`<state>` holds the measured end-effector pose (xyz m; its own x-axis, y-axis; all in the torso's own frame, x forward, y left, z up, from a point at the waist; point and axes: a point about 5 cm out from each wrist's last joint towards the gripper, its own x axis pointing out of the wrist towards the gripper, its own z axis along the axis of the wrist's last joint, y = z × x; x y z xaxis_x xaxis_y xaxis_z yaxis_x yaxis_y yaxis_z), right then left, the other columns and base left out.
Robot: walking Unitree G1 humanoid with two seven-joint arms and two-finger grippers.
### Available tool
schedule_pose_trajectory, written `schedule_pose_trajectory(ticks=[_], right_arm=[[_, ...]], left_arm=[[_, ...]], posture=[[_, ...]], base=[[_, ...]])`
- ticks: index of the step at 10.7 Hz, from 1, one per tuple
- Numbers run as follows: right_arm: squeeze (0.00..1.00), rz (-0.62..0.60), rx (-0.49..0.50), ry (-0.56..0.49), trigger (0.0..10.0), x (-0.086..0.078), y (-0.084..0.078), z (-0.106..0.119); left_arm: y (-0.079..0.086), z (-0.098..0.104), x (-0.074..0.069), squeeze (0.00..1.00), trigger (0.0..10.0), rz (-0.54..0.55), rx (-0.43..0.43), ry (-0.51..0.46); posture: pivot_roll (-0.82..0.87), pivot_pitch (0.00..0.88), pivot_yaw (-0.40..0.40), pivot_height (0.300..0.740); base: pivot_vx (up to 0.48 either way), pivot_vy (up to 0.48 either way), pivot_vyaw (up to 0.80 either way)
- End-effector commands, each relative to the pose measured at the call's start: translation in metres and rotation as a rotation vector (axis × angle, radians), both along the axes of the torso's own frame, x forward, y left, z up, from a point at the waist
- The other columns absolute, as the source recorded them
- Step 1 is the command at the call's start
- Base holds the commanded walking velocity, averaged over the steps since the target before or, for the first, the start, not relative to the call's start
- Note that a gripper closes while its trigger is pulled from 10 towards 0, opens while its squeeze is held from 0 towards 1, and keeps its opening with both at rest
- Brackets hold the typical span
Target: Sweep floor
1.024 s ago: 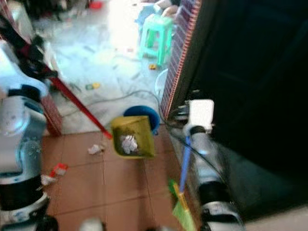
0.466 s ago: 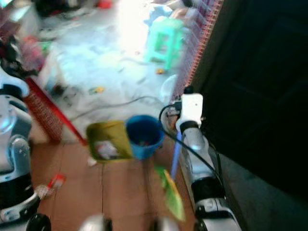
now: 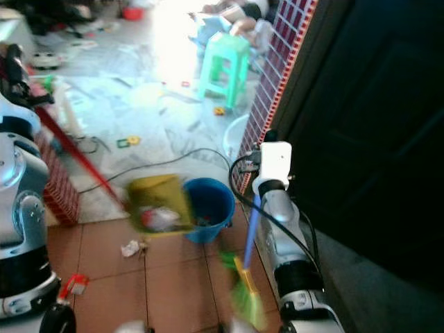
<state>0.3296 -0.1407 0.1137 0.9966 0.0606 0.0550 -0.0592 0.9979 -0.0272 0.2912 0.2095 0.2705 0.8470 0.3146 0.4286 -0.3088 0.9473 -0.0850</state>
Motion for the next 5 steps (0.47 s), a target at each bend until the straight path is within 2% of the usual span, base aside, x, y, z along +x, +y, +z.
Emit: schedule_pose_trajectory(ticks=[1, 5], right_arm=[[0.00, -0.038, -0.036, -0.025, 10.0, 0.0022, -0.0145, 0.0066], [0.00, -0.038, -0.033, -0.024, 10.0, 0.0030, -0.0132, 0.0065]], left_arm=[[-0.0139, 0.0168, -0.0027, 0.00, 10.0, -0.060, -0.002, -0.099], [-0.0156, 0.0162, -0.0021, 0.00, 10.0, -0.057, 0.005, -0.103]], posture=[[0.06, 0.004, -0.079, 0.740], [0.06, 0.003, -0.077, 0.740]], base=[[0.480, 0.000, 0.00], [0.480, 0.000, 0.00]])
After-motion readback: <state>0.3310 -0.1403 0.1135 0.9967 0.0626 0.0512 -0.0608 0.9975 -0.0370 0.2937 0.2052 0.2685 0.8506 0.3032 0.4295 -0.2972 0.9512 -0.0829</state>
